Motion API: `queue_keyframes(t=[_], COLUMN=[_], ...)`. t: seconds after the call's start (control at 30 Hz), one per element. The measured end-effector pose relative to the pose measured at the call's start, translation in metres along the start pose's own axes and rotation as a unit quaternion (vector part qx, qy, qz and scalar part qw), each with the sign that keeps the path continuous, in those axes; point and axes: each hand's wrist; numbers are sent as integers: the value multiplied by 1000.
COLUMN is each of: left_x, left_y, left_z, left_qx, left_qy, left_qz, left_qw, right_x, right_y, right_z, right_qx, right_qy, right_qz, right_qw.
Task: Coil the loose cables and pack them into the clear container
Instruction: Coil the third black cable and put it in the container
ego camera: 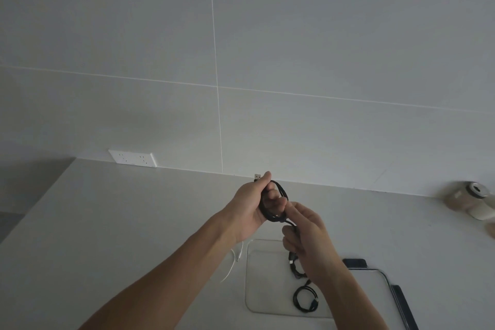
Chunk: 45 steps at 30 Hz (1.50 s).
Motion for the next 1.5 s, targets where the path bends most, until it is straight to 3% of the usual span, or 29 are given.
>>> queue_keyframes(t=[0.33,0.4,0.47,0.6,0.77,0.83,0.93,1.07,1.2,1.37,1.5], left_x=[12,13,13,8,-2,-5,-9,-9,-8,-10,-13], left_y=[9,13,16,16,8,5,0,-6,-7,-13,-23], left_z=[-1,-1,-1,-1,-3,-5,-8,-8,-9,-10,-9], left_qx=[22,22,17,16,36,47,59,37,-8,-35,-38], left_qy=[-70,-72,-66,-66,-100,-117,-127,-72,10,61,93], left_qz=[-9,-24,-51,-82,-44,-18,11,70,88,132,162], left_qw=[997,997,996,994,993,992,990,994,996,989,982], right_x=[20,30,37,40,34,32,25,21,21,17,6], right_y=[2,5,11,25,28,24,14,3,1,4,6], right_z=[-12,-15,-19,-22,-14,-9,0,0,-4,-9,-10], right_qx=[-3,-10,-37,-67,-118,-160,-199,-125,-87,-31,34], right_qy=[-85,-94,-89,-76,-81,-73,-23,-11,-26,-41,37], right_qz=[-170,-89,67,346,414,389,235,57,34,-31,-91], right_qw=[982,992,993,933,899,904,951,990,995,998,995])
Point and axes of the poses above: each hand's wrist, its own z-axis towards the middle knuckle, its own x-axis out of the back of the hand, y = z × x, and after that the axes turned 4 degrees about y, right-handed
